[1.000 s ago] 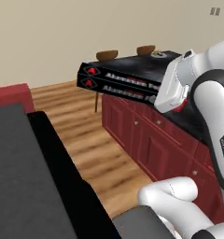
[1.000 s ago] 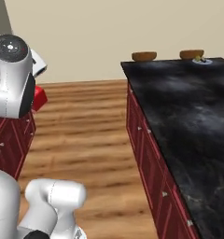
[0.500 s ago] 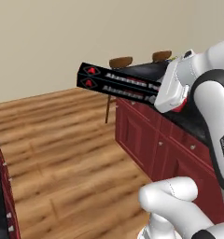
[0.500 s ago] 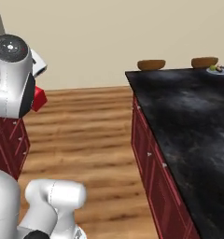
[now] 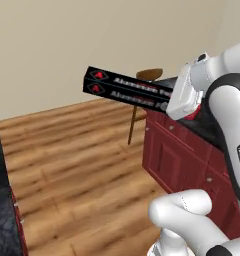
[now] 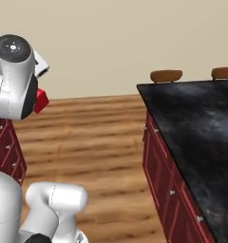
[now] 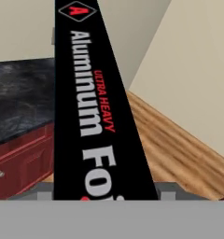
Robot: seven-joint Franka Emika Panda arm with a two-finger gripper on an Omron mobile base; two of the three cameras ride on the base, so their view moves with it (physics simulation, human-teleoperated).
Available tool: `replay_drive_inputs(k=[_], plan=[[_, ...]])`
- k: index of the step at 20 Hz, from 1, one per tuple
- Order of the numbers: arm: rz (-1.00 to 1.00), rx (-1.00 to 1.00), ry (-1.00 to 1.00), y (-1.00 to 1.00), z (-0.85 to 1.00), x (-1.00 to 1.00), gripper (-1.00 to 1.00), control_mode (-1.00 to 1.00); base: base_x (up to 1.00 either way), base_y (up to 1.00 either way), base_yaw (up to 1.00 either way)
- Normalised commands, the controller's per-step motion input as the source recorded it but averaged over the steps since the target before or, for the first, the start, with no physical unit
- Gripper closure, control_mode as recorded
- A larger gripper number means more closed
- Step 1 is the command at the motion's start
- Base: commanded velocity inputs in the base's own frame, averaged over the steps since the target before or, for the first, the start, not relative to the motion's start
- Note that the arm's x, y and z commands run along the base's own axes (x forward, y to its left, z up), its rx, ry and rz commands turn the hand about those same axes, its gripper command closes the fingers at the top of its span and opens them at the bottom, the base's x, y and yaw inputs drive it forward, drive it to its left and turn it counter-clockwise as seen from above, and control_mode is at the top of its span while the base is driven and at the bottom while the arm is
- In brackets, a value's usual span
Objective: Retrieve the tupperware and aluminum foil from the cabinet and place them on the dining counter near the plate with broccoli and potato to prepare for storing leftovers.
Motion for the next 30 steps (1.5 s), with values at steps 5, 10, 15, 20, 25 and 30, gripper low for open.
replay_drive_inputs(k=[5,10,15,20,25,30], plan=[[0.00,0.00,0.00,0.00,0.00,0.00,1.00,1.00,0.83,0.55,-0.10],[0.00,0.00,0.00,0.00,0.00,0.00,1.00,1.00,1.00,0.17,-0.14],[0.00,0.00,0.00,0.00,0.00,0.00,1.00,1.00,1.00,0.11,-0.15],[0.00,0.00,0.00,0.00,0.00,0.00,1.00,1.00,1.00,0.00,-0.13],[0.00,0.00,0.00,0.00,0.00,0.00,1.00,1.00,1.00,0.01,-0.24],[0.00,0.00,0.00,0.00,0.00,0.00,1.00,1.00,1.00,0.47,-0.31]])
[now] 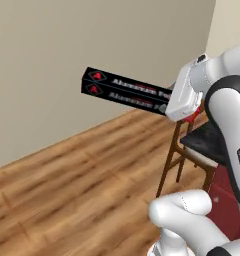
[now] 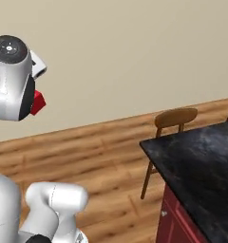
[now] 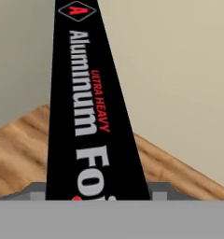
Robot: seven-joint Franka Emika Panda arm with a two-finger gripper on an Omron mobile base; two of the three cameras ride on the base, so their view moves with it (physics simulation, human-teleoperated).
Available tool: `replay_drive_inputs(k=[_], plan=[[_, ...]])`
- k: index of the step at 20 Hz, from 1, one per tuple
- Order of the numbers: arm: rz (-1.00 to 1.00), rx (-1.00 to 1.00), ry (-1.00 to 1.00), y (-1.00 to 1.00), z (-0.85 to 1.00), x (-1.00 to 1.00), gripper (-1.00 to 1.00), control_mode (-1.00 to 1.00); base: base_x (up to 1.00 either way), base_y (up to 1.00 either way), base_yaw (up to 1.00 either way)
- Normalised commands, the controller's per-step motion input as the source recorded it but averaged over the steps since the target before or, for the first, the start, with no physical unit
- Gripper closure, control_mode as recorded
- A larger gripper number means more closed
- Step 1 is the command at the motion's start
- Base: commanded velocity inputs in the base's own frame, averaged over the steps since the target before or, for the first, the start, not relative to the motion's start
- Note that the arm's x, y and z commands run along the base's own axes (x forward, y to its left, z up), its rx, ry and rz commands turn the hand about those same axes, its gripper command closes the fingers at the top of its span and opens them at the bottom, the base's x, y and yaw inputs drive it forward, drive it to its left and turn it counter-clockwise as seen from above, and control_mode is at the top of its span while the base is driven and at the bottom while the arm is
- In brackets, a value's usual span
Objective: Retrieve the tupperware and aluminum foil from the cabinet and place them on the dining counter near the plate with broccoli and potato to prepare for storing leftovers.
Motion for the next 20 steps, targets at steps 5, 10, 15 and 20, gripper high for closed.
replay_drive_inputs(k=[5,10,15,20], plan=[[0.00,0.00,0.00,0.00,0.00,0.00,1.00,1.00,1.00,0.81,-0.30],[0.00,0.00,0.00,0.00,0.00,0.00,1.00,1.00,1.00,0.91,-0.39],[0.00,0.00,0.00,0.00,0.00,0.00,1.00,1.00,0.99,0.96,-0.54],[0.00,0.00,0.00,0.00,0.00,0.00,1.00,1.00,0.93,0.99,-0.58]])
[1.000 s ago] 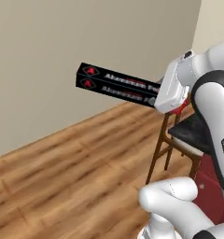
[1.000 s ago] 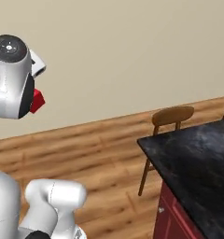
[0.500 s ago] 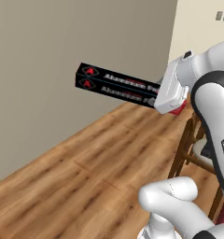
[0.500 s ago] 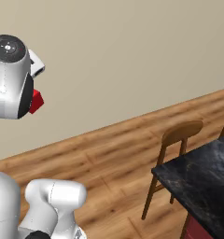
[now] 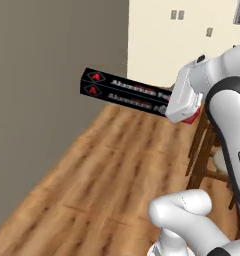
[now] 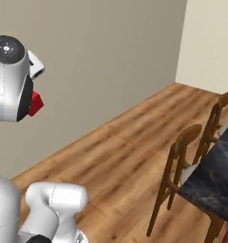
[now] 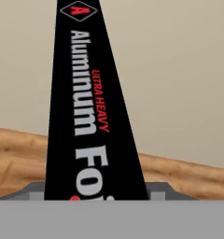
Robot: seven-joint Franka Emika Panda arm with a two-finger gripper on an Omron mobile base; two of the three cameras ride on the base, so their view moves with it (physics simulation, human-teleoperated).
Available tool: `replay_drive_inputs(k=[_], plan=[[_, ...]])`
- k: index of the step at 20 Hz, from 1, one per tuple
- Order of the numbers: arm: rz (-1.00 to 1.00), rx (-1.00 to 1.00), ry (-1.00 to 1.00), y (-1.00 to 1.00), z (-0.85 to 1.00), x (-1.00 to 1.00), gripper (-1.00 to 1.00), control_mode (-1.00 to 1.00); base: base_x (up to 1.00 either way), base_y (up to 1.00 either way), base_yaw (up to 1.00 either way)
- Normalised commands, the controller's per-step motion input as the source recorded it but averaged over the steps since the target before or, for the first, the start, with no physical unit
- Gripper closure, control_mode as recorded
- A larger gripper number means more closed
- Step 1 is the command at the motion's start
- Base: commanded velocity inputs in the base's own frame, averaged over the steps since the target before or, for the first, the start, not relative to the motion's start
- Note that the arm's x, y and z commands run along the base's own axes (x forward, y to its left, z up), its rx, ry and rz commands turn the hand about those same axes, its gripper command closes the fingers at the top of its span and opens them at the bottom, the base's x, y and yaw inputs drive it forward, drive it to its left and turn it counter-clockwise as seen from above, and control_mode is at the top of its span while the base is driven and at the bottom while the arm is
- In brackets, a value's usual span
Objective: Retrieve the tupperware and aluminum foil from the cabinet and place them on the dining counter near the plate with broccoli and potato to prepare for storing leftovers.
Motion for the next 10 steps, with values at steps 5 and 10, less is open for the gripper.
replay_drive_inputs(k=[5,10], plan=[[0.00,0.00,0.00,0.00,0.00,0.00,1.00,1.00,0.93,0.97,-0.58],[0.00,0.00,0.00,0.00,0.00,0.00,1.00,1.00,1.00,0.87,-0.55]])
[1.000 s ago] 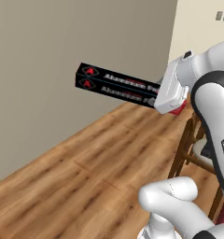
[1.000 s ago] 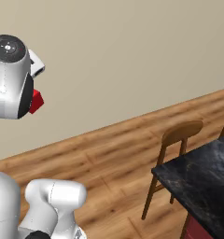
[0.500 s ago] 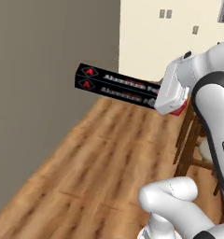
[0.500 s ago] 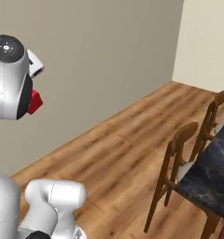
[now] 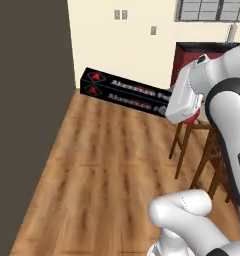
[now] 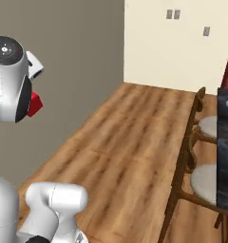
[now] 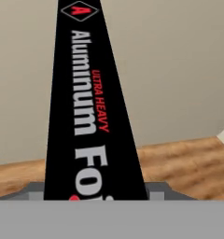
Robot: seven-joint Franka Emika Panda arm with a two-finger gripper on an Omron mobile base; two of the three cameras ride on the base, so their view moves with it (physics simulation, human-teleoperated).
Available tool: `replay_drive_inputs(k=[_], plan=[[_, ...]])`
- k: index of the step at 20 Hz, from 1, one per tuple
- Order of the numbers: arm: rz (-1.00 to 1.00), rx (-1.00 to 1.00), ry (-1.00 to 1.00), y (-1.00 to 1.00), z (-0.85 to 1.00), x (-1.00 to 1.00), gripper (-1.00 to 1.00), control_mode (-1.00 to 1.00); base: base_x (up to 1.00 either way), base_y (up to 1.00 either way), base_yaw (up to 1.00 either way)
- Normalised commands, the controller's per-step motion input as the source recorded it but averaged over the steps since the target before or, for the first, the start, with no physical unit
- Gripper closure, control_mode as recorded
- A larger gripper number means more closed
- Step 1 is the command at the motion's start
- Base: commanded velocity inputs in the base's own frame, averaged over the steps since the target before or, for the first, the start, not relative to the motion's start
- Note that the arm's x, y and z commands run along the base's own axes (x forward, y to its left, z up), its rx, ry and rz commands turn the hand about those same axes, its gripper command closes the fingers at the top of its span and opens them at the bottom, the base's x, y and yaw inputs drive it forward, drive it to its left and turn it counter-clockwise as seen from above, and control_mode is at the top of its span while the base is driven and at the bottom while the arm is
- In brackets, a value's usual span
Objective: Retrieve the tupperware and aluminum foil from the cabinet and place them on the dining counter near the plate with broccoli and potato to prepare for storing leftovers.
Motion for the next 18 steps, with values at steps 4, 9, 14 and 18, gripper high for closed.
replay_drive_inputs(k=[4,9,14,18], plan=[[0.00,0.00,0.00,0.00,0.00,0.00,1.00,1.00,1.00,0.67,-0.55],[0.00,0.00,0.00,0.00,0.00,0.00,1.00,1.00,1.00,0.66,-0.56],[0.00,0.00,0.00,0.00,0.00,0.00,1.00,1.00,0.83,0.63,-0.61],[0.00,0.00,0.00,0.00,0.00,0.00,1.00,1.00,0.69,0.59,-0.67]])
